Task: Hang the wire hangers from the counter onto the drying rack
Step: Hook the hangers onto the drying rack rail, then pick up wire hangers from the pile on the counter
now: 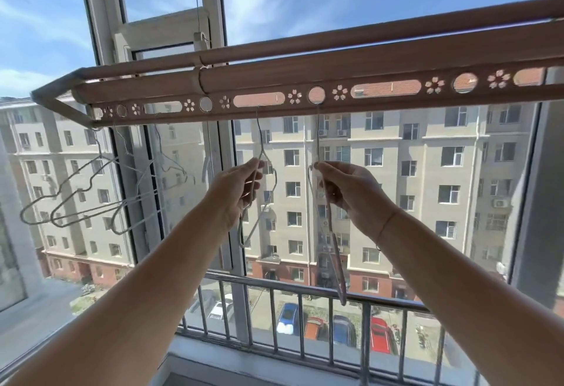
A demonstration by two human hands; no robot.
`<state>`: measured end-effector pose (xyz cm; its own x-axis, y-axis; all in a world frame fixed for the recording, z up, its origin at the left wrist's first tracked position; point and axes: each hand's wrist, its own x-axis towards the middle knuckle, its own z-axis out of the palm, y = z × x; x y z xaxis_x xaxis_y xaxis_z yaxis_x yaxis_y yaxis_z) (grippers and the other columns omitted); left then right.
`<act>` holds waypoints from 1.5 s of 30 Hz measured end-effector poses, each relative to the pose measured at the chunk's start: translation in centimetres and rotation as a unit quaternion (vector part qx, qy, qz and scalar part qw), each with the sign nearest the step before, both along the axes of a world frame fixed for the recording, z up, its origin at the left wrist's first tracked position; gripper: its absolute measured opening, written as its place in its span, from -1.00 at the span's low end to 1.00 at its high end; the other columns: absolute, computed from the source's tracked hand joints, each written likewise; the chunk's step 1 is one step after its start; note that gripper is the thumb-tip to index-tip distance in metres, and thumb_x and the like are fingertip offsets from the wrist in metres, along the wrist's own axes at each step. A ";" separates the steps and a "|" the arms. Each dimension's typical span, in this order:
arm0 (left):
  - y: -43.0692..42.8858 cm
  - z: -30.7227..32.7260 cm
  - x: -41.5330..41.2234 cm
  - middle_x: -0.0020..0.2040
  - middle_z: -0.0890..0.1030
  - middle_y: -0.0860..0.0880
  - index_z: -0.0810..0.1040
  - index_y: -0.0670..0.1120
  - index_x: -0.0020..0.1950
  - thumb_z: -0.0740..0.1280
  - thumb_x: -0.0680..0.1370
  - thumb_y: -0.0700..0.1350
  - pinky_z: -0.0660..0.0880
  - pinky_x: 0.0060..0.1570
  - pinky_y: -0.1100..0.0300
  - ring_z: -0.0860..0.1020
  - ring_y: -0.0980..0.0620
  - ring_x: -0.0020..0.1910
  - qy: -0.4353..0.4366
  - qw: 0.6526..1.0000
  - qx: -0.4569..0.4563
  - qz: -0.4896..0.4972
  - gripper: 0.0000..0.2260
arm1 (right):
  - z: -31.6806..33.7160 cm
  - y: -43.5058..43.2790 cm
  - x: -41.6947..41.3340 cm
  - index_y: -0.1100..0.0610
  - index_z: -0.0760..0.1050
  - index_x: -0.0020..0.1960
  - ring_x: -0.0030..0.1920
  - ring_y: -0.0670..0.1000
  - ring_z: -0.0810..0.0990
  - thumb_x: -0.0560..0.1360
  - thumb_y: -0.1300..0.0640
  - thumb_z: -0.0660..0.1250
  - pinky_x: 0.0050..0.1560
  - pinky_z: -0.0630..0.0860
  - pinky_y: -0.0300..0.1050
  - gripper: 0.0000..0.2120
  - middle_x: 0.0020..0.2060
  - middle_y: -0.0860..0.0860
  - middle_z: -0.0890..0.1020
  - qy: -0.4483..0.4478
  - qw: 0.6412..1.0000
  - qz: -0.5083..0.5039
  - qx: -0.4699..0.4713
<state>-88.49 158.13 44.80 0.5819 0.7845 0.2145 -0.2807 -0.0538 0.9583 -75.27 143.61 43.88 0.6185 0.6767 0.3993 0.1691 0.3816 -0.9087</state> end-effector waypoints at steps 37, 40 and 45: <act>-43.1 -24.2 22.6 0.15 0.60 0.00 0.50 -0.09 0.28 0.38 0.50 -0.15 0.43 0.04 0.39 0.55 0.09 0.14 0.222 0.899 0.148 -0.348 -0.65 | -23.2 -49.9 18.9 0.11 0.33 0.38 0.32 0.02 0.38 0.40 0.15 0.45 0.28 0.33 -0.15 -0.41 0.27 0.04 0.45 -0.041 0.925 -0.317 -0.205; -50.0 -25.5 25.7 0.24 0.55 0.00 0.47 -0.07 0.33 0.40 0.49 -0.13 0.38 0.20 0.24 0.50 0.10 0.22 0.220 0.871 0.149 -0.414 -0.59 | -24.2 -57.2 20.0 0.11 0.30 0.39 0.33 -0.01 0.33 0.40 0.16 0.45 0.30 0.34 -0.06 -0.39 0.31 0.05 0.40 -0.032 0.898 -0.373 -0.232; -60.3 -26.5 30.1 0.28 0.52 -0.01 0.44 -0.10 0.35 0.40 0.48 -0.17 0.36 0.21 0.22 0.47 0.05 0.27 0.208 0.830 0.153 -0.495 -0.56 | -25.8 -67.9 21.3 0.08 0.27 0.41 0.31 -0.06 0.31 0.40 0.16 0.45 0.17 0.40 -0.29 -0.36 0.32 0.00 0.36 0.014 0.856 -0.461 -0.236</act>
